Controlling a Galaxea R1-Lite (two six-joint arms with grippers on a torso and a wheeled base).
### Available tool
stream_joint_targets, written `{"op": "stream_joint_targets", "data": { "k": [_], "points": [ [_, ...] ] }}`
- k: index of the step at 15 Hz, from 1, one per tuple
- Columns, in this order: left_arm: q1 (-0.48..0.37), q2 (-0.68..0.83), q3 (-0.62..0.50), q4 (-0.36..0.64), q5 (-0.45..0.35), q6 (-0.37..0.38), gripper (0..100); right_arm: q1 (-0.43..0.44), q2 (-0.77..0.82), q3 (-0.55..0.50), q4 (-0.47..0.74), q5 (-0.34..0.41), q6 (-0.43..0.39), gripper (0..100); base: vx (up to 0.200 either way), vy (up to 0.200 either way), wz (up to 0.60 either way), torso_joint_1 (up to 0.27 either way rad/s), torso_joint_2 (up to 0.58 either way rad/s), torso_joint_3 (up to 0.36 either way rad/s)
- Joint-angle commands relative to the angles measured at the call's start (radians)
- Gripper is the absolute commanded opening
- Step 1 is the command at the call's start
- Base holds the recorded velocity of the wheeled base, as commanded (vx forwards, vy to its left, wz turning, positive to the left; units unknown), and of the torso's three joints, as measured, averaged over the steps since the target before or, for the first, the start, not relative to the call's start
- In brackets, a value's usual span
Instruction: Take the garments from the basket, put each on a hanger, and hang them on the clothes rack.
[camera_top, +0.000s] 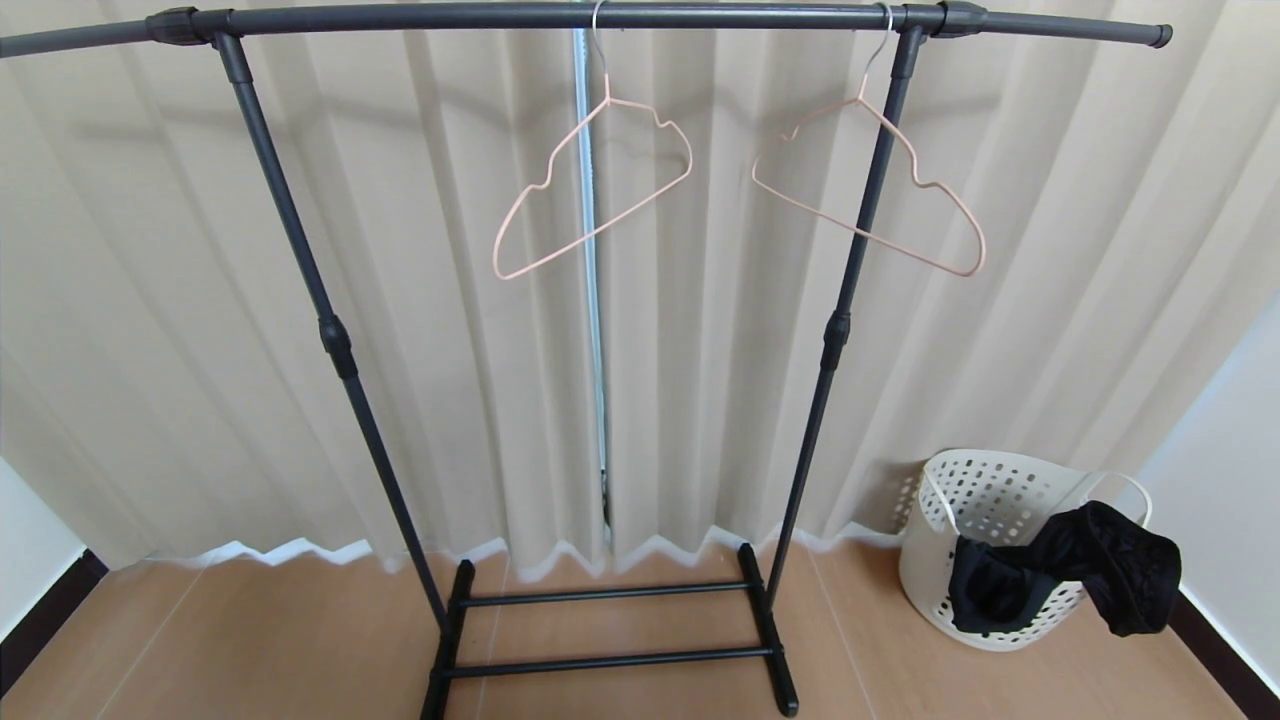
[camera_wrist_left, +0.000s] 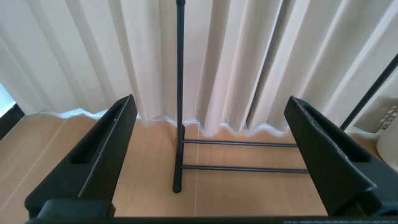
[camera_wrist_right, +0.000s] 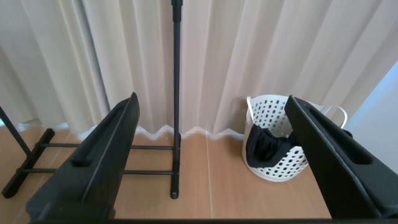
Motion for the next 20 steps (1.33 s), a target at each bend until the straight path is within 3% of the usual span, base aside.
{"op": "stream_joint_targets", "data": {
  "k": [1, 7, 10, 20],
  "points": [
    [0.0, 0.0, 0.0, 0.0, 0.0, 0.0, 100, 0.0, 0.002, 0.0, 0.002, 0.001, -0.001, 100, 0.0, 0.0, 0.0, 0.0, 0.0, 0.0],
    [0.0, 0.0, 0.0, 0.0, 0.0, 0.0, 100, 0.0, 0.002, 0.0, -0.001, 0.002, -0.007, 100, 0.0, 0.0, 0.0, 0.0, 0.0, 0.0],
    [0.0, 0.0, 0.0, 0.0, 0.0, 0.0, 100, 0.002, 0.0, 0.0, 0.002, 0.044, -0.021, 100, 0.0, 0.0, 0.0, 0.0, 0.0, 0.0],
    [0.0, 0.0, 0.0, 0.0, 0.0, 0.0, 100, 0.0, 0.0, 0.0, 0.002, 0.044, -0.013, 100, 0.0, 0.0, 0.0, 0.0, 0.0, 0.0]
  ]
}}
